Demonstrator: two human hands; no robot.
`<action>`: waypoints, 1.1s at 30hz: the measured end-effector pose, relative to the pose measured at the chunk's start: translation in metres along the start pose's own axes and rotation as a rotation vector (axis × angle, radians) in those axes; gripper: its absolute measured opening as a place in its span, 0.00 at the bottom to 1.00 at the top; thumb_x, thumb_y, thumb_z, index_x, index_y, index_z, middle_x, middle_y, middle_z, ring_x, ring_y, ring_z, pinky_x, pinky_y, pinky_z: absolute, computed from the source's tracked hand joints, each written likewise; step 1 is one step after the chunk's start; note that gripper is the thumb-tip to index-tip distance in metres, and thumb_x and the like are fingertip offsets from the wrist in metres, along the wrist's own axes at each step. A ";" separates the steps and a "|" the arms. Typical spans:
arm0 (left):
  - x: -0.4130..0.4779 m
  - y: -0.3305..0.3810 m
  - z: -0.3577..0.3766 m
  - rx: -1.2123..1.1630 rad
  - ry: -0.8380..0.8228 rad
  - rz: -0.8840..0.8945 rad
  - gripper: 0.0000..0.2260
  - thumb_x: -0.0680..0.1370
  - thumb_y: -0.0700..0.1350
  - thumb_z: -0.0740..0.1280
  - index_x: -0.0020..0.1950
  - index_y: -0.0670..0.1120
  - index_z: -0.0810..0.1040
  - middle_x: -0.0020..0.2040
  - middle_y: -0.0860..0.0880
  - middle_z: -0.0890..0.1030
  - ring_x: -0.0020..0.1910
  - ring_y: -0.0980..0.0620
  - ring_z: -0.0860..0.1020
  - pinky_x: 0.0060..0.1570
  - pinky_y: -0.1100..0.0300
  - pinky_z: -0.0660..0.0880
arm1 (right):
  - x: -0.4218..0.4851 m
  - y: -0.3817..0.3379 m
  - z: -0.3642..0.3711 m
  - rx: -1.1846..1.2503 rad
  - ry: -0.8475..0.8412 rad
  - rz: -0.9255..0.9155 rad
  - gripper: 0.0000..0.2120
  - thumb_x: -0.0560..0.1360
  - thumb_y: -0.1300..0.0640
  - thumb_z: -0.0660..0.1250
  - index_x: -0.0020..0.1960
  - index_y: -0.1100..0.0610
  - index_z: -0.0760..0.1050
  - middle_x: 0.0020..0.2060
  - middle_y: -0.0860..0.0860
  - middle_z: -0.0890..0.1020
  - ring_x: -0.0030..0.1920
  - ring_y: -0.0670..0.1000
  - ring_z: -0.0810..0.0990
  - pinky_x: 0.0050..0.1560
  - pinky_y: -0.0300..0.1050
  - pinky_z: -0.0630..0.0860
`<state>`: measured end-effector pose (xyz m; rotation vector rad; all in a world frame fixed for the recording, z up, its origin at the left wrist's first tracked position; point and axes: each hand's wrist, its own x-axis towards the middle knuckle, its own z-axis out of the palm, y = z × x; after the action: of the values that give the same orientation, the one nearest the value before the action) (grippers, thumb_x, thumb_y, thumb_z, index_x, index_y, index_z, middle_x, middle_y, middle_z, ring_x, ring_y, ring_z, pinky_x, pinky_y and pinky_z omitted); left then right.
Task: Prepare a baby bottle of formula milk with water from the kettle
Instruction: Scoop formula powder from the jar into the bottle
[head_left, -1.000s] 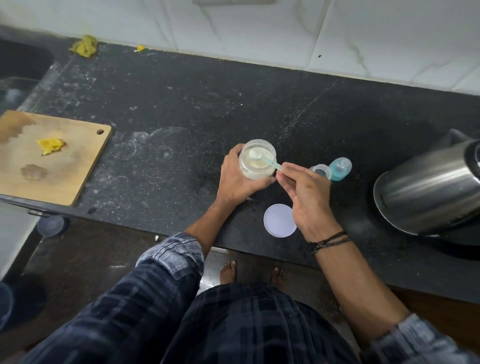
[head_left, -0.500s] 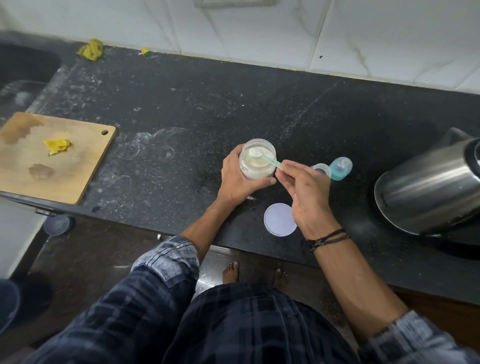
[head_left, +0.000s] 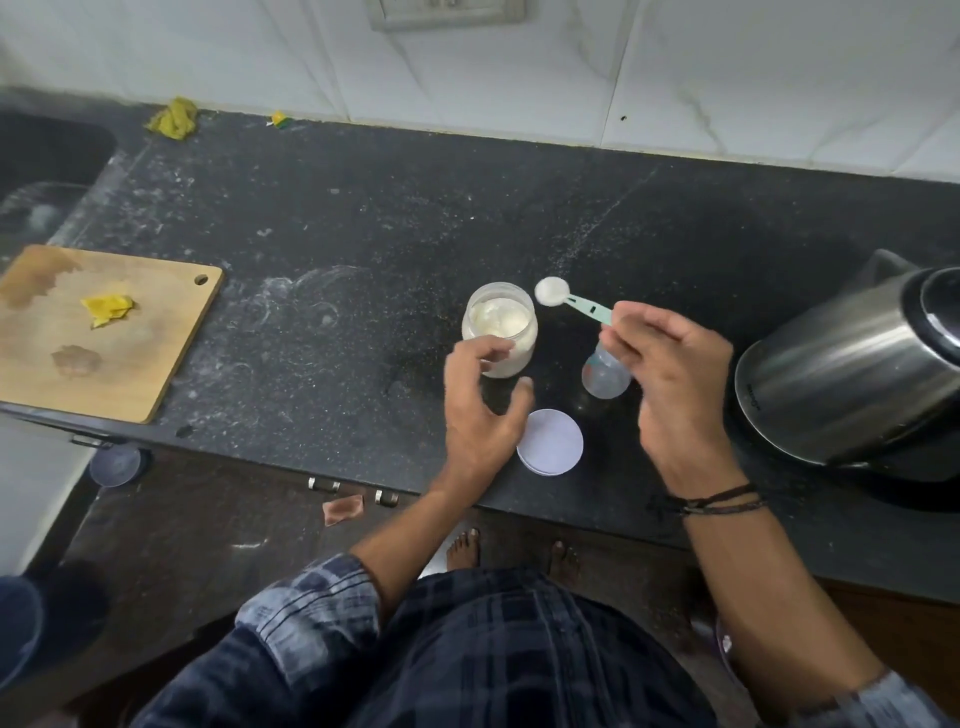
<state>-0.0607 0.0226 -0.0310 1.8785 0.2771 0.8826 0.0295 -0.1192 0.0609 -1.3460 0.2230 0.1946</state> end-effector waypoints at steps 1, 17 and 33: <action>-0.001 0.004 0.006 0.002 -0.047 0.026 0.17 0.75 0.41 0.71 0.63 0.48 0.75 0.57 0.58 0.75 0.59 0.55 0.76 0.58 0.57 0.75 | 0.002 -0.003 -0.009 0.010 0.006 -0.011 0.05 0.77 0.68 0.74 0.53 0.66 0.84 0.38 0.51 0.88 0.42 0.49 0.87 0.48 0.38 0.82; 0.012 0.030 0.073 0.034 -0.419 -0.301 0.39 0.73 0.53 0.80 0.79 0.47 0.66 0.76 0.52 0.71 0.74 0.55 0.69 0.74 0.56 0.67 | 0.001 -0.006 -0.086 -0.156 0.080 -0.155 0.09 0.76 0.70 0.74 0.49 0.58 0.85 0.36 0.50 0.87 0.40 0.48 0.87 0.51 0.41 0.84; 0.026 0.028 0.087 0.103 -0.444 -0.392 0.30 0.72 0.49 0.81 0.72 0.47 0.76 0.68 0.50 0.79 0.67 0.54 0.75 0.68 0.56 0.73 | -0.001 -0.004 -0.080 -0.820 0.000 -0.664 0.05 0.78 0.65 0.74 0.54 0.61 0.86 0.45 0.51 0.85 0.43 0.47 0.85 0.49 0.40 0.83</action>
<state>0.0121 -0.0366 -0.0154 1.9663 0.4010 0.1821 0.0262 -0.1982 0.0479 -2.1520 -0.3531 -0.3137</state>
